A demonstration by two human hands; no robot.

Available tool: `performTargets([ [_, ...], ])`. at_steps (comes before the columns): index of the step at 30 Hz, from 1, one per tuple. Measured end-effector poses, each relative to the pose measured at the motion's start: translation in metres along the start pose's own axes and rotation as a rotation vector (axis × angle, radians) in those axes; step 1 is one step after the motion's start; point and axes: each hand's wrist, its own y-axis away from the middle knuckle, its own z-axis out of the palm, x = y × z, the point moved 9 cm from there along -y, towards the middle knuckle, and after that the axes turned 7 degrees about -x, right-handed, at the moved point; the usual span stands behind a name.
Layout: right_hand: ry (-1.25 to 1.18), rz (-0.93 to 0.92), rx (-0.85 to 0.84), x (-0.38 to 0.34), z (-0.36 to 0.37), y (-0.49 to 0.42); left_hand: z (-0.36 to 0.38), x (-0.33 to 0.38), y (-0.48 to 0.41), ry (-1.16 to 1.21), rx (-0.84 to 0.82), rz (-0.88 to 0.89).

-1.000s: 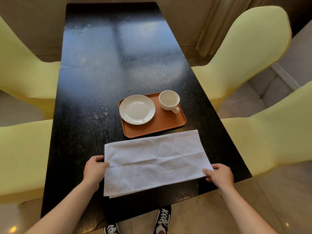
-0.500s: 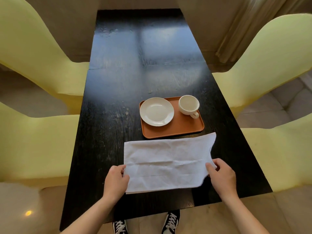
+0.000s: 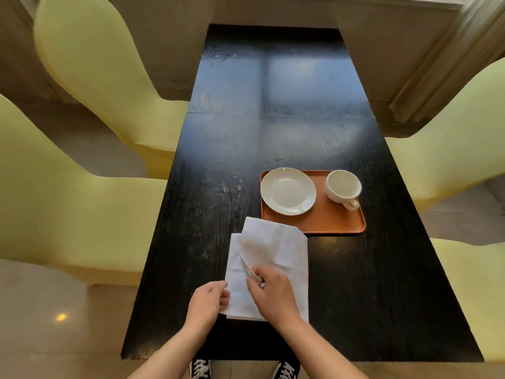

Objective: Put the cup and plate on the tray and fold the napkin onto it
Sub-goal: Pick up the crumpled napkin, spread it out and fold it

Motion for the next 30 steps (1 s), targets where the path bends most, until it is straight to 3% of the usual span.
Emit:
performTargets([
  [3, 0.089, 0.02, -0.141, 0.0, 0.042, -0.007, -0.004, -0.008, -0.003, 0.153, 0.012, -0.084],
  [9, 0.122, 0.014, -0.269, 0.012, 0.054, -0.005, -0.006, -0.004, 0.0, 0.067, -0.038, -0.058],
  [16, 0.155, 0.012, -0.071, 0.015, 0.006, -0.057, -0.006, 0.004, 0.01, -0.272, -0.019, 0.001],
  [23, 0.49, 0.068, -0.186, 0.035, 0.002, -0.073, -0.003, 0.004, 0.008, -0.449, -0.064, 0.035],
  [30, 0.279, 0.078, -0.076, 0.052, -0.019, -0.058, -0.006, 0.014, 0.013, -0.617, 0.074, 0.106],
])
